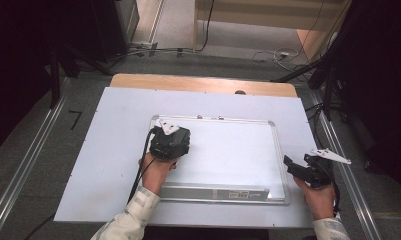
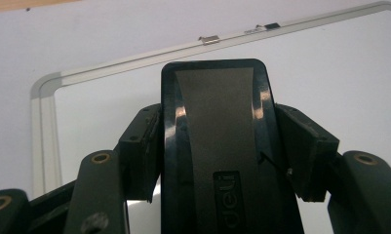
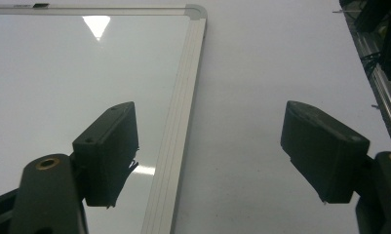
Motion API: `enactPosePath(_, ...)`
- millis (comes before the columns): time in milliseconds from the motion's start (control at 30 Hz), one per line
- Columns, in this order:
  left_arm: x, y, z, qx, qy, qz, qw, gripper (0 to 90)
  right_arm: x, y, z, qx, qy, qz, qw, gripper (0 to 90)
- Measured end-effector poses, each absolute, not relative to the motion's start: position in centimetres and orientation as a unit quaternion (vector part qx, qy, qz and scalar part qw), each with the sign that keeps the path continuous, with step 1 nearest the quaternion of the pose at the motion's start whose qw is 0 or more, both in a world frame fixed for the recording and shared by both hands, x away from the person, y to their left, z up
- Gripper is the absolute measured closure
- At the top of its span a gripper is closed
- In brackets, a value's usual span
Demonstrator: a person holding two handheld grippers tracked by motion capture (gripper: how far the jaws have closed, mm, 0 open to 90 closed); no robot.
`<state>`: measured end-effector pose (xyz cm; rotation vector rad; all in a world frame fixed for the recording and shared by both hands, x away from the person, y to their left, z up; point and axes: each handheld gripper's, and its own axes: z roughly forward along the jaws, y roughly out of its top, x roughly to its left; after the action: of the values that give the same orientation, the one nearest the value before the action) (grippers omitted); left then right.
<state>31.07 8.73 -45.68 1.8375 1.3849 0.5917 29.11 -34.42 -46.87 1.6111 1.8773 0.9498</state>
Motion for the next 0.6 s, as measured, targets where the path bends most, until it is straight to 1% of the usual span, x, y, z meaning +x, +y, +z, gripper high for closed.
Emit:
enactPosePath(467,29.4,12.1,-46.1,0.683,0.582,0.247,0.366,39.6,29.4,-34.1,-46.9,0.590,0.688,0.345,0.243,20.2)
enactPosePath(600,28.5,12.7,-46.7,0.673,0.596,0.241,0.365,39.6,29.4,-34.1,-46.9,0.589,0.688,0.346,0.243,20.2)
